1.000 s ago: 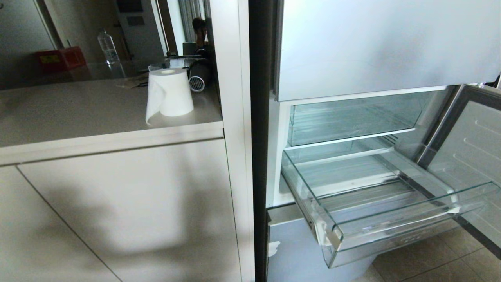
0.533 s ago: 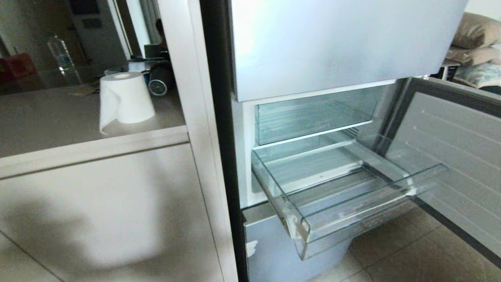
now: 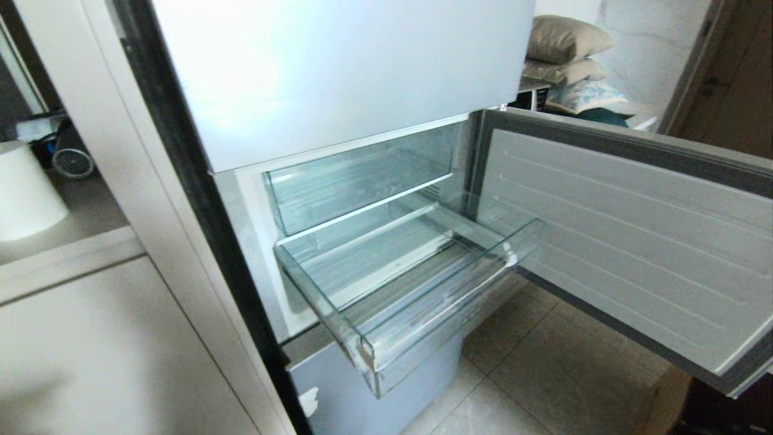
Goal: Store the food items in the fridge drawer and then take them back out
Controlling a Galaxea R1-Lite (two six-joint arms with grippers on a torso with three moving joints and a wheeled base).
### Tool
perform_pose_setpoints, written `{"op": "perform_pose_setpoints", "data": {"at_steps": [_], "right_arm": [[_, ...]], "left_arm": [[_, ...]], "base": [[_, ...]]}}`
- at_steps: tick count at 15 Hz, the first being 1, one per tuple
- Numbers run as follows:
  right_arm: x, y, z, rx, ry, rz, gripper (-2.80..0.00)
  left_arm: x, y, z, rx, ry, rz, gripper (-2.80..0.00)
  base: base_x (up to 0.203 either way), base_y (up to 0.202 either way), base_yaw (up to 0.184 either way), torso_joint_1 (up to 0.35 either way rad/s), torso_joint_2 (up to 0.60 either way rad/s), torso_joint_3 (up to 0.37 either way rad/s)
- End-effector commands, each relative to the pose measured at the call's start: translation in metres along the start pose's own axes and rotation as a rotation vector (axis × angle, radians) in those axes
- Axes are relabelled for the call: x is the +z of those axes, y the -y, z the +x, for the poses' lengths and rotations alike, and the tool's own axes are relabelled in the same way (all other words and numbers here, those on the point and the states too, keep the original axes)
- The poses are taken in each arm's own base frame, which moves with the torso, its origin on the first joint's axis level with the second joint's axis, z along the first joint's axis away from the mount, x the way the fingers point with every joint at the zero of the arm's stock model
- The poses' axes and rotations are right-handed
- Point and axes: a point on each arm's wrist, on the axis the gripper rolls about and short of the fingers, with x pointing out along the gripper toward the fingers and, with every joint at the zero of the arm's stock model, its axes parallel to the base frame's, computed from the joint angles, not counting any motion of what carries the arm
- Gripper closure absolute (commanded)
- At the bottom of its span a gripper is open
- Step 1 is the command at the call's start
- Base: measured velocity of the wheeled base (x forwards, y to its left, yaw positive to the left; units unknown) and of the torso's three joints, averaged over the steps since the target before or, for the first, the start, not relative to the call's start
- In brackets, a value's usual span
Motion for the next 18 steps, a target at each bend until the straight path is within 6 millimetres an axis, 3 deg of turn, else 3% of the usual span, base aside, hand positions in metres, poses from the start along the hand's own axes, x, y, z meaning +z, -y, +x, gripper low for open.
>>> {"op": "perform_pose_setpoints", "data": {"at_steps": [1,3,10,15,18], "right_arm": [[-0.002,0.000,0.013,-0.005,-0.041,0.006,0.00],[-0.008,0.000,0.035,-0.003,-0.110,0.025,0.00],[-0.061,0.002,0.153,-0.063,-0.489,0.145,0.00],[-0.105,0.019,0.240,-0.134,-0.572,0.230,0.00],[-0.136,0.022,0.287,-0.092,-0.650,0.278,0.00]], "left_arm": [[0.000,0.000,0.000,0.000,0.000,0.000,0.00],[0.000,0.000,0.000,0.000,0.000,0.000,0.00],[0.000,0.000,0.000,0.000,0.000,0.000,0.00],[0.000,0.000,0.000,0.000,0.000,0.000,0.00],[0.000,0.000,0.000,0.000,0.000,0.000,0.00]], "base": [[-0.003,0.006,-0.171,0.002,0.01,0.002],[-0.001,0.007,-0.135,0.002,0.00,0.001],[0.000,0.001,-0.010,0.000,0.00,0.001],[0.000,0.000,0.000,0.000,0.00,0.000],[0.000,0.000,0.000,0.000,0.00,0.000]]}}
